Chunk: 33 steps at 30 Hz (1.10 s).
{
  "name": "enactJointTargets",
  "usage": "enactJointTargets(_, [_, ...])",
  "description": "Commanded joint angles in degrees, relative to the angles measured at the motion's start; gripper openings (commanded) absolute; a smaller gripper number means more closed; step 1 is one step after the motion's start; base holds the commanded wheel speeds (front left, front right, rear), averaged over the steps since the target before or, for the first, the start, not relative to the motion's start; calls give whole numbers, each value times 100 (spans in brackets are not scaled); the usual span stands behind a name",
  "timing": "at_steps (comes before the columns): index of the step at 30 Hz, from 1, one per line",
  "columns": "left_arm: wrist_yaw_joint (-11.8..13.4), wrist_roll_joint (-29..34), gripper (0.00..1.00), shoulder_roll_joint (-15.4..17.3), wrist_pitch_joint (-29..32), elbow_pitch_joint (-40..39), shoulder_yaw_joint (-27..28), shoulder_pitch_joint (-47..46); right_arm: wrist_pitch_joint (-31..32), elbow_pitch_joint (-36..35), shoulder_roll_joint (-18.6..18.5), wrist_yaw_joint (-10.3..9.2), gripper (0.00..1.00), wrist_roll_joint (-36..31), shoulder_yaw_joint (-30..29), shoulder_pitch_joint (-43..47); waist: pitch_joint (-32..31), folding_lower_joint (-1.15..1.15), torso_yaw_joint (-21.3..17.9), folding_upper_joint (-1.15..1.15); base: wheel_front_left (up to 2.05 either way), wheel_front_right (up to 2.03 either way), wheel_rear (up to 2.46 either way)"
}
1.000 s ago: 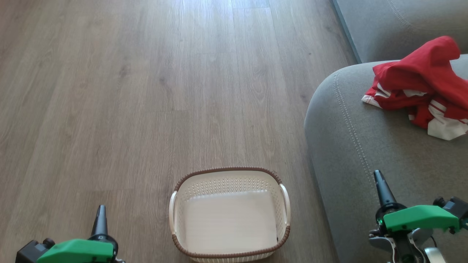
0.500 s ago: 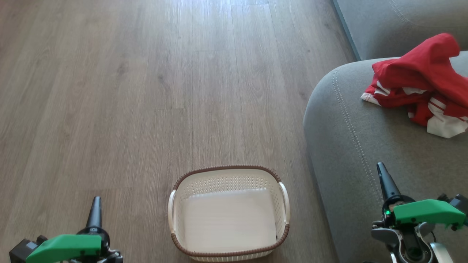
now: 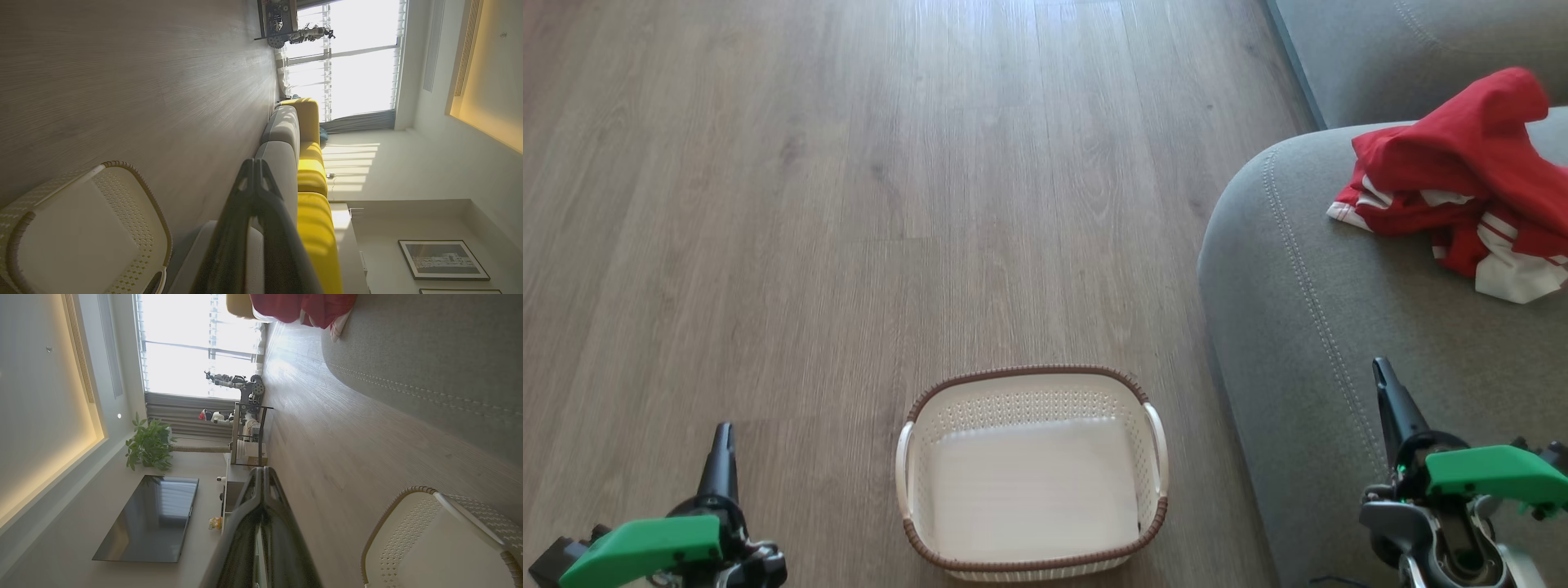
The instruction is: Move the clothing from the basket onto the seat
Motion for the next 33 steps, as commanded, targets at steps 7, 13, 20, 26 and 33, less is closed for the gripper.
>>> enactJointTargets(7, [-163,-410,0,-50,153,-261,409,-297,124,-285,-116,-1,0,560,64,-394,24,0,-16,0,0,0,0])
enactJointTargets(13, [-220,-596,0,-89,216,-280,504,-319,165,-307,-136,-1,0,828,60,-410,38,0,-24,0,0,0,0])
enactJointTargets(20, [-220,-595,0,-90,217,-280,505,-319,140,-309,-160,-1,0,856,92,-408,38,0,-24,0,0,0,0])
enactJointTargets(26, [-220,-594,0,-91,218,-280,506,-319,124,-311,-175,-1,0,874,113,-406,38,0,-24,0,0,0,0])
enactJointTargets(33, [-220,-593,0,-92,219,-280,507,-319,100,-314,-198,-1,0,901,144,-404,38,0,-24,0,0,0,0])
